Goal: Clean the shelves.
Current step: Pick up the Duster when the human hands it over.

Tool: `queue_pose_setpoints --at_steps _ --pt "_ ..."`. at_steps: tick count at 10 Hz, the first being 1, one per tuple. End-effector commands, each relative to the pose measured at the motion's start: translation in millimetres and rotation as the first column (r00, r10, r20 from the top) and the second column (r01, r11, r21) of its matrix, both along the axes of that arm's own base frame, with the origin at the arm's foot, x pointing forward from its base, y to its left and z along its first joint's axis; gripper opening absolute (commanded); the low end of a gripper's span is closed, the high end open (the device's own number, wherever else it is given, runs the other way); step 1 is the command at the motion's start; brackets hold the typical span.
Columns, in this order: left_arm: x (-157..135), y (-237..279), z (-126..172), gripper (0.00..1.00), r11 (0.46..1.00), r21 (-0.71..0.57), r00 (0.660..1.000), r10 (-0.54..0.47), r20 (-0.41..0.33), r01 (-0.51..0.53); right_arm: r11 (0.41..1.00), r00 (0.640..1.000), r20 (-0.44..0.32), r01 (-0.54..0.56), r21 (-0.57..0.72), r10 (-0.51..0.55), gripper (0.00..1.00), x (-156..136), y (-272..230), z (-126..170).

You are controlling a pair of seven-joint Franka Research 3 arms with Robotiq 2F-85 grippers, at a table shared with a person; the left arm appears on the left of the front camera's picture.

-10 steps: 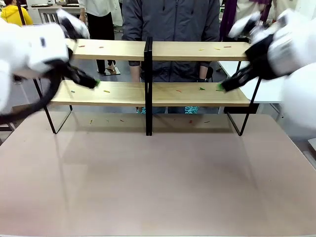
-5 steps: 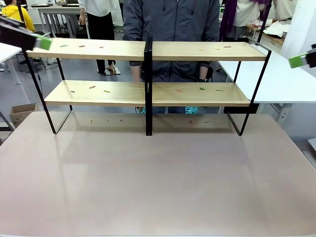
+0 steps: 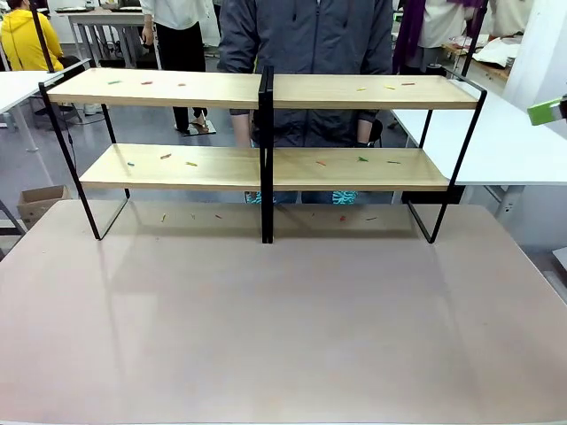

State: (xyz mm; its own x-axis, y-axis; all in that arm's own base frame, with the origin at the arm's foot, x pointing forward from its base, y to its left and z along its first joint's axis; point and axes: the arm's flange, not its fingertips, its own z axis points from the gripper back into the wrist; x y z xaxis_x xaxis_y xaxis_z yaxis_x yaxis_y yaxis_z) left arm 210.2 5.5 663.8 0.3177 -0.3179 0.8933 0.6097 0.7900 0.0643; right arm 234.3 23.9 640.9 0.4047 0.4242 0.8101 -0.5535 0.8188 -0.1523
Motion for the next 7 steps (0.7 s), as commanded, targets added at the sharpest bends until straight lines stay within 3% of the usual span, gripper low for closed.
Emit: queue_pose_setpoints --at_steps 1,2,5,7 --pt "-58.5 -21.2 -205.0 1.00 0.997 -0.036 0.998 0.065 0.003 -0.065 1.000 0.999 0.028 -0.018 -0.007 0.018 1.00 -43.2 11.5 -151.7" --pt "-54.1 -19.2 -204.8 1.00 0.989 -0.069 0.992 0.128 -0.009 -0.129 1.000 1.000 0.018 -0.022 -0.007 0.022 1.00 -39.2 13.7 -153.2" --pt "-45.7 -11.5 -209.9 1.00 0.981 -0.058 0.983 0.182 -0.036 -0.184 1.000 1.000 0.003 -0.027 -0.014 0.027 1.00 -33.3 18.6 -156.5" --pt "-34.8 -16.4 -209.7 1.00 0.987 -0.065 0.989 0.146 -0.020 -0.147 0.999 1.000 -0.007 -0.030 -0.020 0.030 1.00 -29.7 22.8 -158.3"
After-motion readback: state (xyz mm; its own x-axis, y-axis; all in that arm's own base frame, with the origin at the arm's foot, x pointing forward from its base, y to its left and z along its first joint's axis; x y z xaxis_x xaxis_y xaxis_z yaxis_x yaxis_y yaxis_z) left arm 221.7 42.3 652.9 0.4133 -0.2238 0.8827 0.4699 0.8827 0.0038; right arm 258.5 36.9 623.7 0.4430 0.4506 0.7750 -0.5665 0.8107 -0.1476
